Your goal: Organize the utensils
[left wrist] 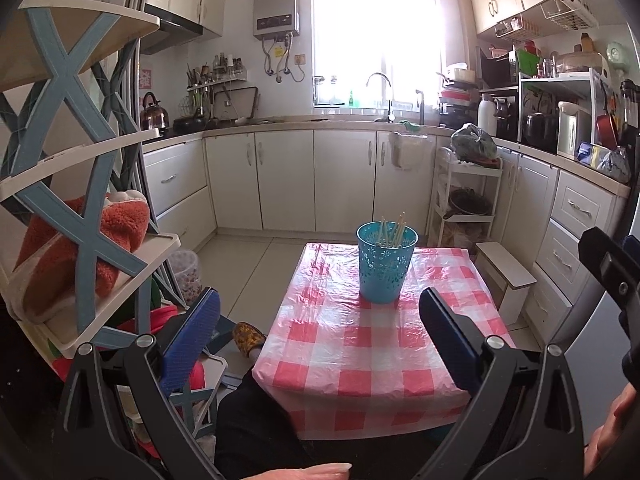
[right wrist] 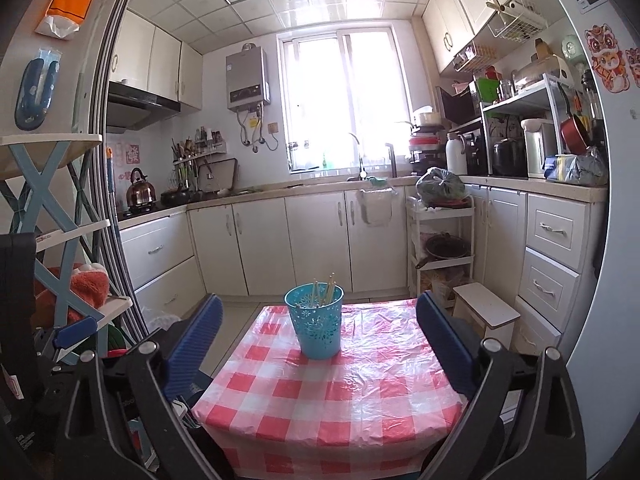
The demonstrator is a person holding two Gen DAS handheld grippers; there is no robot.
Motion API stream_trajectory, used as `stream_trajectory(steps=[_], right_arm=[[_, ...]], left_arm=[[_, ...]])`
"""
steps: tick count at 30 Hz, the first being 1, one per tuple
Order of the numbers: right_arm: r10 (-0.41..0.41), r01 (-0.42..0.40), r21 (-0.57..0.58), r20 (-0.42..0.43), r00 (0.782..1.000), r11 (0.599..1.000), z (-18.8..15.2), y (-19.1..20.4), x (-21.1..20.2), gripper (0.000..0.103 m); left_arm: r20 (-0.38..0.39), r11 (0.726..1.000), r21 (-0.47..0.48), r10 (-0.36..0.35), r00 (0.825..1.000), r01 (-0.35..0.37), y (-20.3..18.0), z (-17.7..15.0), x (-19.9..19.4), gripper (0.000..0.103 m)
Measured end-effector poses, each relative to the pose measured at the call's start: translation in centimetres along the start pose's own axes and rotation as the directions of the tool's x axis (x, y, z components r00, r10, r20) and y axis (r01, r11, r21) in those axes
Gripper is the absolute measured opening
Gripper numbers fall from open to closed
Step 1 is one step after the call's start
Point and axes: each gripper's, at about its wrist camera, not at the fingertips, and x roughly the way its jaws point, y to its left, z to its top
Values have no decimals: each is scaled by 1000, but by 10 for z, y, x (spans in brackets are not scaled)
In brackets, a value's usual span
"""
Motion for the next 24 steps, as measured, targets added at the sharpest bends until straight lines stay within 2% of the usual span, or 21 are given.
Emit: stream_trajectory(steps=[24], right_arm=[[6, -6, -11, 30, 1000, 1000, -2, 0, -17, 95]], left_arm=[[50, 1000, 0, -9, 999, 9, 2, 2, -32, 96]])
